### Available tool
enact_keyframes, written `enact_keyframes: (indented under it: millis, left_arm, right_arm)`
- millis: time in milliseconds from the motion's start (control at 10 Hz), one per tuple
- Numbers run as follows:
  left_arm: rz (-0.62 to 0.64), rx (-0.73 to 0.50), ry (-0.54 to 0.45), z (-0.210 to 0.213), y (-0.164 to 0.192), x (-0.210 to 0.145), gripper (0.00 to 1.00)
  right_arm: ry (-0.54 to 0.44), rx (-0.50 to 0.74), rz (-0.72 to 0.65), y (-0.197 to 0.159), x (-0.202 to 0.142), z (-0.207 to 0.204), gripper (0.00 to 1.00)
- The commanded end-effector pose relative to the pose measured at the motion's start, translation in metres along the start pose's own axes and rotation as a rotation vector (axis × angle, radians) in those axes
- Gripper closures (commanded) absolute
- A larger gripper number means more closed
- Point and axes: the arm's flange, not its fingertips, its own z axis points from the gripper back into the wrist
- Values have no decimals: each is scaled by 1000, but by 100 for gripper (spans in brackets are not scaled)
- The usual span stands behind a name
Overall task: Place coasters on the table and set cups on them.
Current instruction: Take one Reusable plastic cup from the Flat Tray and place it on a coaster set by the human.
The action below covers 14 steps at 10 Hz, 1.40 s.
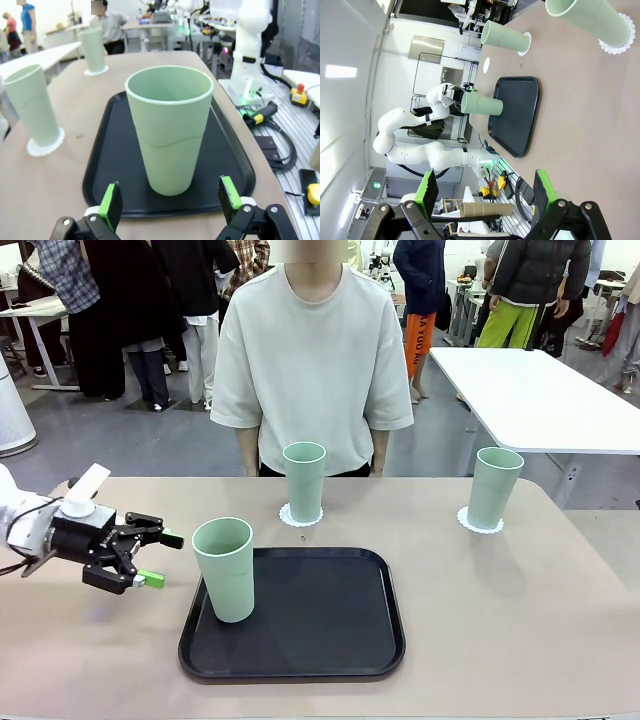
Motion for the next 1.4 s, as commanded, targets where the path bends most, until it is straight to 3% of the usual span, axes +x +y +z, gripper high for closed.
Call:
enact_keyframes:
  millis: [0, 700, 1300]
  left_arm:
    - [-44, 46, -62, -11, 0, -10, 0]
    - [-45, 17, -117, -46, 16, -25, 0]
    - [-16, -21, -90, -69, 25, -25, 0]
  right_arm:
    - [-7, -3, -10, 1, 2, 0, 0]
    - [-7, -3, -10, 1, 2, 0, 0]
    - [-7, -3, -10, 1, 2, 0, 0]
